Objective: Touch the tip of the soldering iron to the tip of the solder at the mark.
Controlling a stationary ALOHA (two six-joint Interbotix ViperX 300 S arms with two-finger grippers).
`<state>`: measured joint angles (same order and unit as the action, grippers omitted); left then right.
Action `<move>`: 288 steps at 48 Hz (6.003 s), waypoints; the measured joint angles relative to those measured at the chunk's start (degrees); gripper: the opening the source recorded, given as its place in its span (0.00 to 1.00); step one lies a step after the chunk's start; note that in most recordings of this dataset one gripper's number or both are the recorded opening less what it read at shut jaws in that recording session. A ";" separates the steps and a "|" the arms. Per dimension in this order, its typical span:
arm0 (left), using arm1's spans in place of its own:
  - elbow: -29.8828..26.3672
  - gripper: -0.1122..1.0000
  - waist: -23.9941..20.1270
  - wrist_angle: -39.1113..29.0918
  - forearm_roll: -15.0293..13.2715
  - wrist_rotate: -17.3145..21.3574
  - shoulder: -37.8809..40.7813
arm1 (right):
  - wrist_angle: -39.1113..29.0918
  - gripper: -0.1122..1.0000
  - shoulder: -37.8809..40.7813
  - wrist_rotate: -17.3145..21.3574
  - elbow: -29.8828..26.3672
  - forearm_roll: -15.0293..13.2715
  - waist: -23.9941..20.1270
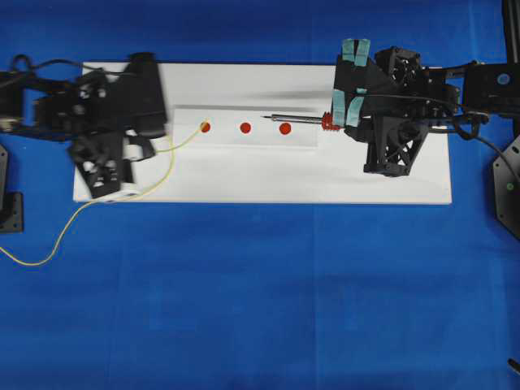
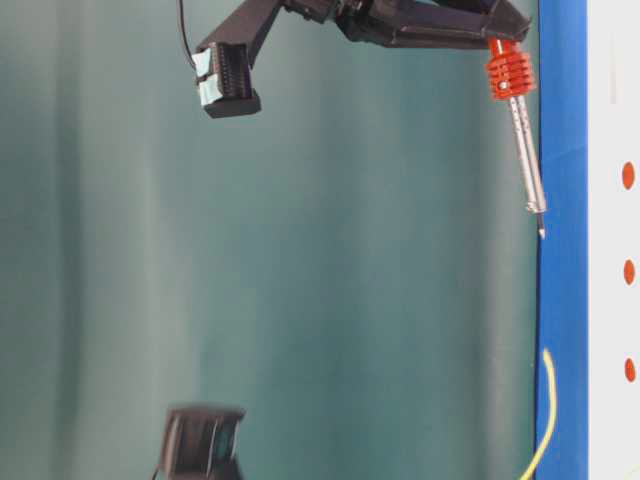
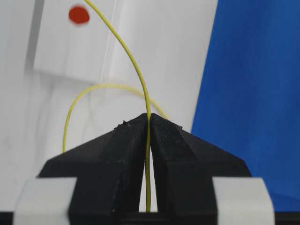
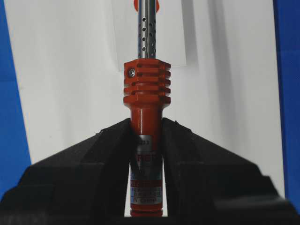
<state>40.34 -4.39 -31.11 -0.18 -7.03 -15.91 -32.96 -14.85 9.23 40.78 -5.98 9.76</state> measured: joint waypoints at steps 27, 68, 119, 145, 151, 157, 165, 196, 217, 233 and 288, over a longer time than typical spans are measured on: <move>-11.60 0.12 -0.97 -3.34 0.00 1.14 16.26 | 1.41 0.16 0.53 0.00 1.32 0.00 0.00; -13.27 0.12 -0.26 -5.54 0.00 1.14 18.54 | 2.46 0.16 5.63 0.00 -0.26 -0.09 0.00; -13.36 0.12 0.00 -5.63 0.00 1.14 18.54 | 2.11 0.16 11.95 -0.18 -4.39 -0.97 0.09; -13.27 0.12 0.00 -5.63 0.00 1.14 18.54 | 2.11 0.16 11.95 -0.18 -4.39 -0.97 0.09; -13.27 0.12 0.00 -5.63 0.00 1.14 18.54 | 2.11 0.16 11.95 -0.09 -4.39 -0.97 0.09; -13.27 0.12 0.09 -5.63 0.00 1.14 18.54 | 2.02 0.16 11.95 -0.18 -4.39 -0.97 0.09; -13.27 0.12 0.09 -5.63 0.00 1.14 18.54 | 2.11 0.16 11.95 -0.18 -4.39 -0.97 0.09; -13.27 0.12 0.09 -5.63 0.00 1.14 18.54 | 2.11 0.16 11.95 -0.18 -4.39 -0.97 0.09; -13.27 0.12 0.00 -5.63 0.00 1.14 18.54 | 2.02 0.16 11.95 -0.18 -4.39 -0.97 0.00; -13.27 0.12 0.09 -5.63 0.00 1.14 18.54 | 2.11 0.16 11.95 -0.09 -4.39 -0.97 0.09; -10.99 0.12 0.09 -11.34 0.00 0.53 7.03 | 2.11 0.16 11.95 -0.09 -4.31 -0.88 0.00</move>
<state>29.36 -4.31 -42.45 -0.18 -6.50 -8.88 -30.85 -2.90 9.14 36.47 -6.86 9.76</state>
